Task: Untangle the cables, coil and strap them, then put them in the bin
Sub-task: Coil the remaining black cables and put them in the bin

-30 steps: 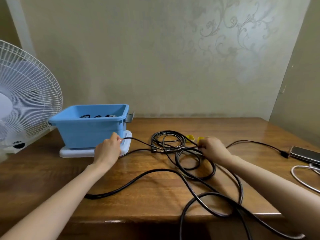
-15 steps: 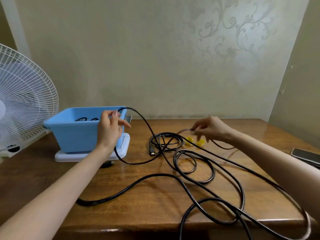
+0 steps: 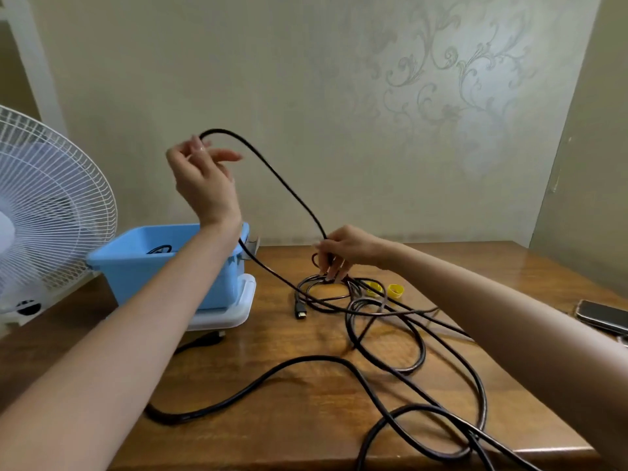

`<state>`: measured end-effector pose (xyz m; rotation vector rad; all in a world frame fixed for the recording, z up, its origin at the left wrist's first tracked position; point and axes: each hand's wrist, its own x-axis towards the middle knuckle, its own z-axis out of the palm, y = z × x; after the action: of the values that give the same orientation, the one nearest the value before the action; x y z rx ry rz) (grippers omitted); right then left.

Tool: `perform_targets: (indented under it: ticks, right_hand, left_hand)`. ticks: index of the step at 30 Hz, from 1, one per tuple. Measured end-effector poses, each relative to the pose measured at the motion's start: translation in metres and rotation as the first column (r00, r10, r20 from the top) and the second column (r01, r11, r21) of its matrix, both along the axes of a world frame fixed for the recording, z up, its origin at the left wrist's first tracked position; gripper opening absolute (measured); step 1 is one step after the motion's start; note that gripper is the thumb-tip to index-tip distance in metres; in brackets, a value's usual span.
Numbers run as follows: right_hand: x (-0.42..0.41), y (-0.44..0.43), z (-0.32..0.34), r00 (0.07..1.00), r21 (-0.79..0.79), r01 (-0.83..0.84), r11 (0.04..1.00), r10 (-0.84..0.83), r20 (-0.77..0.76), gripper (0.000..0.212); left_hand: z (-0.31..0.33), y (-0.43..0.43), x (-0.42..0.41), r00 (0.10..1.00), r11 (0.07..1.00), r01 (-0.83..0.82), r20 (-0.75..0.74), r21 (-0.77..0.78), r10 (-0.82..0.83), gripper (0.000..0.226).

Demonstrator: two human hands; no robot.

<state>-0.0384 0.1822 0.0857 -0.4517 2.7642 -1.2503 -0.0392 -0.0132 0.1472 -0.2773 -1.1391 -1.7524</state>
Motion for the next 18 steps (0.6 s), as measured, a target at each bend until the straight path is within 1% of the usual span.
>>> perform_targets:
  ticks: [1,2,3,4,5,6,7,8,9,10,11,12,13,14,15,16,17,18]
  right_hand:
    - [-0.002,0.002,0.005,1.000,-0.062,0.018,0.998,-0.017,0.005,0.042]
    - [-0.003,0.002,0.013,1.000,-0.185,0.020,0.982,-0.023,-0.011,0.044]
    - [-0.005,0.001,0.024,0.999,-0.354,-0.016,0.935,0.003,-0.036,0.044]
    - [-0.007,0.000,0.037,0.996,-0.524,-0.082,0.848,0.055,-0.066,0.042]
    - [-0.008,-0.001,0.051,0.989,-0.652,-0.151,0.743,0.112,-0.101,0.040]
    - [-0.008,-0.003,0.064,0.977,-0.734,-0.209,0.646,0.162,-0.136,0.038]
    - [-0.007,-0.005,0.075,0.967,-0.778,-0.250,0.577,0.196,-0.165,0.037]
    - [-0.004,-0.008,0.085,0.958,-0.804,-0.276,0.527,0.217,-0.186,0.035]
    - [-0.002,-0.010,0.094,0.952,-0.825,-0.291,0.483,0.229,-0.202,0.034]
    - [0.002,-0.011,0.103,0.947,-0.852,-0.301,0.428,0.237,-0.216,0.034]
    - [0.005,-0.010,0.111,0.945,-0.885,-0.303,0.353,0.235,-0.229,0.033]
    - [0.007,-0.007,0.119,0.942,-0.917,-0.300,0.263,0.232,-0.241,0.032]
    - [0.009,-0.002,0.125,0.940,-0.939,-0.295,0.179,0.232,-0.251,0.032]
    - [0.010,0.004,0.130,0.938,-0.949,-0.289,0.125,0.237,-0.255,0.034]
    - [0.010,0.011,0.132,0.940,-0.952,-0.281,0.120,0.236,-0.248,0.037]
    - [0.009,0.019,0.130,0.950,-0.949,-0.262,0.174,0.217,-0.222,0.040]
    - [0.006,0.028,0.126,0.968,-0.930,-0.227,0.289,0.167,-0.185,0.042]
    - [0.003,0.038,0.118,0.985,-0.876,-0.173,0.451,0.078,-0.154,0.041]
  left_hand:
    - [-0.005,-0.001,-0.001,0.999,0.998,0.030,0.020,-0.049,-0.029,0.020]
    - [-0.015,0.002,-0.002,0.994,0.986,0.088,0.071,-0.143,-0.079,0.017]
    - [-0.026,0.006,-0.003,0.980,0.952,0.162,0.154,-0.260,-0.124,0.012]
    - [-0.038,0.010,-0.004,0.954,0.894,0.248,0.256,-0.374,-0.157,0.005]
    - [-0.049,0.014,-0.006,0.920,0.819,0.333,0.352,-0.468,-0.173,0.007]
    - [-0.059,0.019,-0.007,0.885,0.740,0.411,0.426,-0.532,-0.186,0.019]
    - [-0.066,0.023,-0.007,0.856,0.673,0.473,0.476,-0.568,-0.200,0.030]
    - [-0.070,0.026,-0.007,0.838,0.628,0.509,0.505,-0.589,-0.206,0.038]
    - [-0.074,0.029,-0.006,0.828,0.604,0.525,0.523,-0.599,-0.201,0.038]
    - [-0.077,0.031,-0.008,0.828,0.590,0.518,0.535,-0.619,-0.165,0.030]
    - [-0.080,0.031,-0.010,0.830,0.569,0.501,0.548,-0.652,-0.102,0.022]
    - [-0.084,0.031,-0.014,0.823,0.542,0.491,0.567,-0.682,-0.032,0.023]
    - [-0.089,0.030,-0.018,0.799,0.514,0.505,0.601,-0.693,0.025,0.029]
    - [-0.093,0.029,-0.021,0.765,0.490,0.537,0.641,-0.687,0.061,0.033]
    - [-0.097,0.027,-0.023,0.729,0.478,0.576,0.681,-0.664,0.068,0.033]
    - [-0.098,0.024,-0.024,0.691,0.477,0.618,0.721,-0.625,0.049,0.030]
    - [-0.098,0.020,-0.024,0.657,0.498,0.648,0.754,-0.577,0.019,0.025]
    - [-0.095,0.015,-0.025,0.638,0.545,0.651,0.770,-0.529,-0.015,0.021]
